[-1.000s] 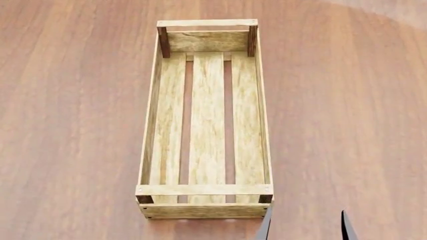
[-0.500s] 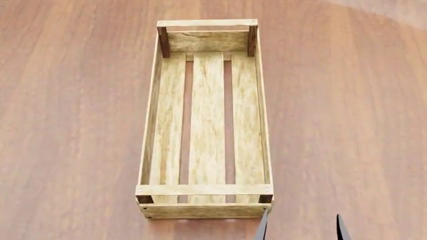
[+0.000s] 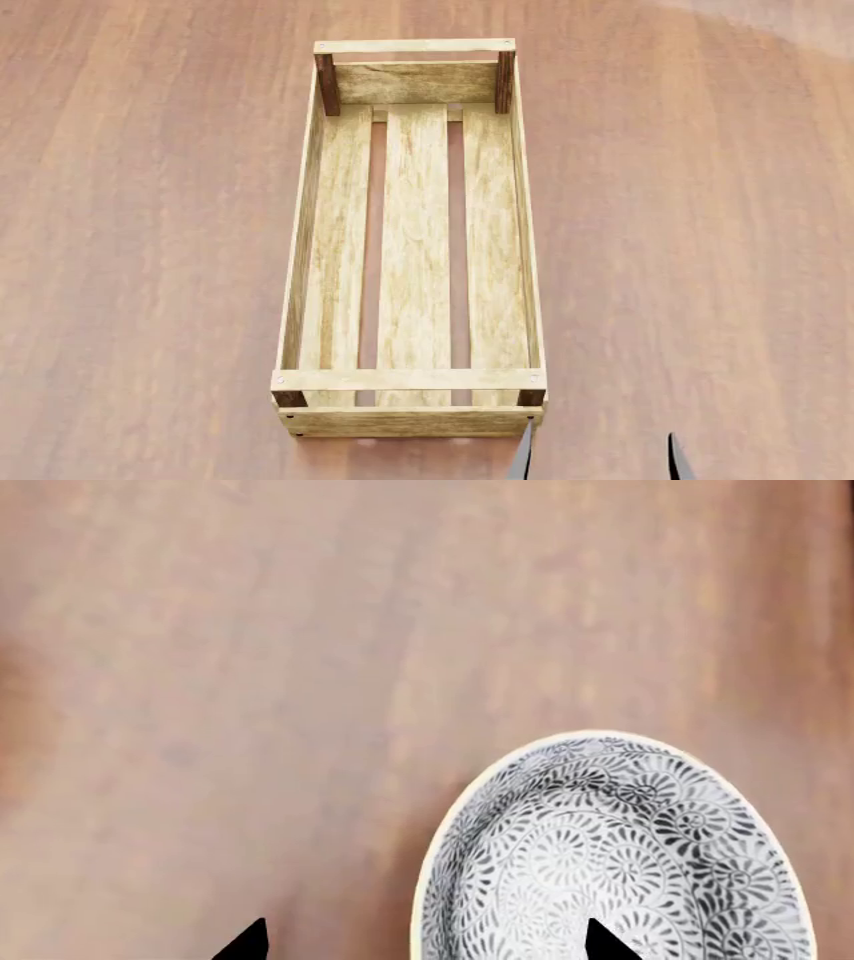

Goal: Stack the right bowl on the left bowl and place them in the tray.

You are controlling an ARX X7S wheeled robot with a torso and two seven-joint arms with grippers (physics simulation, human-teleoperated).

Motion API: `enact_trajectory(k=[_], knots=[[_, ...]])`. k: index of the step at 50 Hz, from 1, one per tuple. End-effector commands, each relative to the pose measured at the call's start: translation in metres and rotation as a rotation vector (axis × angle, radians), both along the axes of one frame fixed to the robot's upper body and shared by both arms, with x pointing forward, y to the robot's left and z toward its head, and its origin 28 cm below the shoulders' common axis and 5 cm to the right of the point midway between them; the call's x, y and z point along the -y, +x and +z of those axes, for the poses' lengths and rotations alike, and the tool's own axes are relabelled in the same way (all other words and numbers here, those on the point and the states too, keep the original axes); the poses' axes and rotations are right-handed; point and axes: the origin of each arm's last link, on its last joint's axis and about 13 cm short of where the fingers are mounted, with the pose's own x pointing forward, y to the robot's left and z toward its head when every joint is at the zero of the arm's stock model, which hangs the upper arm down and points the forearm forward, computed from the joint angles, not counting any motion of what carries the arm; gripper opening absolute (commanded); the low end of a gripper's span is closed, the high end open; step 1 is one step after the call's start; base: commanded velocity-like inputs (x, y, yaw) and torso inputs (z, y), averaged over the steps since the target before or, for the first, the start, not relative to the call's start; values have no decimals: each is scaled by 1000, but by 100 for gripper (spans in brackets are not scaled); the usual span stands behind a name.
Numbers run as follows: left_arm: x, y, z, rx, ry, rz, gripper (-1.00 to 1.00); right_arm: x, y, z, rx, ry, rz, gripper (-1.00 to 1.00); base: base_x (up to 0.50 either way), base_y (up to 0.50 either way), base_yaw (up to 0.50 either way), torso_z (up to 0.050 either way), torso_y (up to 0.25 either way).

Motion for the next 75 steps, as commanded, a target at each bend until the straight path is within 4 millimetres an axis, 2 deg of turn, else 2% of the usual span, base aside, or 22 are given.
enact_trajectory(k=[1,6,7,14,27,38,47,55,65,70,75], knots=[[2,0,-4,19,-15,-9,100,1,1,0,7,-10,-2,100,0,0,0,0,0],[3,-1,-4,24,2,-19,100,0,1,2,10,-16,2,100,0,0,0,0,0],[3,0,-4,25,5,-18,-100,0,1,1,10,-16,1,100,0,0,0,0,0],[6,2,-7,26,62,-38,-100,0,2,1,9,-21,4,100,0,0,0,0,0],[10,3,0,128,162,-100,-100,-1,4,-2,-5,-25,12,100,0,0,0,0,0],[8,19,30,251,232,-123,-100,-1,2,-2,-8,-21,12,100,0,0,0,0,0],[8,40,70,406,328,-156,-100,0,3,-4,-12,-9,10,100,0,0,0,0,0],[-2,45,98,473,356,-121,-100,0,4,-5,-15,-3,12,100,0,0,0,0,0],[-37,31,127,530,372,53,-100,-3,5,-6,-17,-1,26,100,0,0,0,0,0],[-51,11,134,545,359,141,-100,-4,5,-5,-15,-4,35,100,0,0,0,0,0],[-69,-13,150,581,348,268,-100,-6,4,-6,-17,-4,54,100,0,0,0,0,0]])
